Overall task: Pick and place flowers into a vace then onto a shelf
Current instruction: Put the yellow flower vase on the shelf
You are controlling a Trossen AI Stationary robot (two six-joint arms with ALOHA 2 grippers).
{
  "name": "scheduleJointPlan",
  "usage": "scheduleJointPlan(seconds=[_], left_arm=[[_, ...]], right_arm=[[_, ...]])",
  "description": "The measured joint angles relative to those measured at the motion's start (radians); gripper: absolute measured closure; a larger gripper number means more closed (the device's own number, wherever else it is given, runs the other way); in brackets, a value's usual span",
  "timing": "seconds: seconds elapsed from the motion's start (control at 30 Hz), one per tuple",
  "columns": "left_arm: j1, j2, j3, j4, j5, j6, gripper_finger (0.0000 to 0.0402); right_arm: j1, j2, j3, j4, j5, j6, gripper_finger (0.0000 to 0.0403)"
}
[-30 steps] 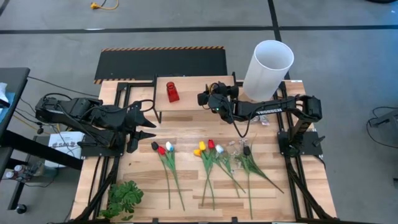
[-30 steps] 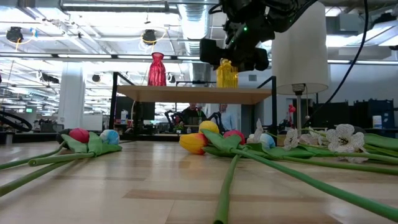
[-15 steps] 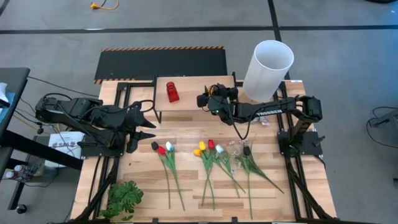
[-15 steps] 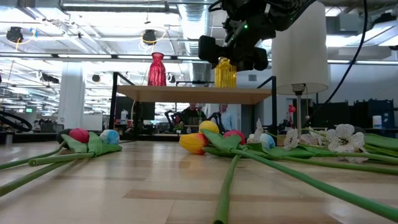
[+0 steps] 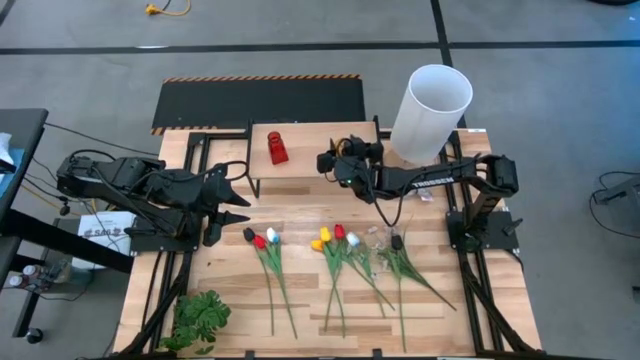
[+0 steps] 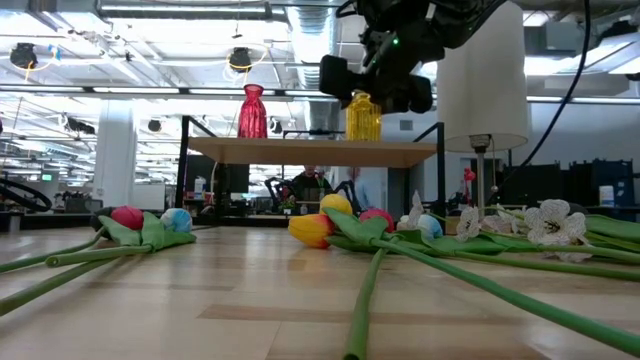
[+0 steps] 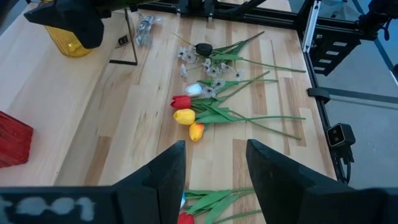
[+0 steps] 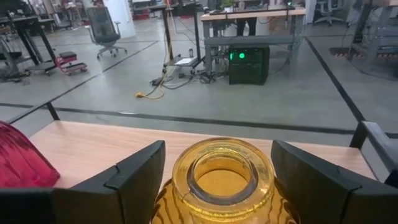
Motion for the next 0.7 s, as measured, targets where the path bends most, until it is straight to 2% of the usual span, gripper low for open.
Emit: scheduleJointPlan(seconds=[0.13, 0.7], left_arm=[[0.000, 0.000, 0.000, 0.000, 0.000, 0.000, 0.0244], [0.000, 0.000, 0.000, -0.033, -0.001, -0.014, 0.0244]], right_arm=[[0.017, 0.000, 0.000, 0.000, 0.042, -0.005, 0.0117], [0.036, 0.000, 0.000, -0.015, 0.066, 0.021, 0.0117]])
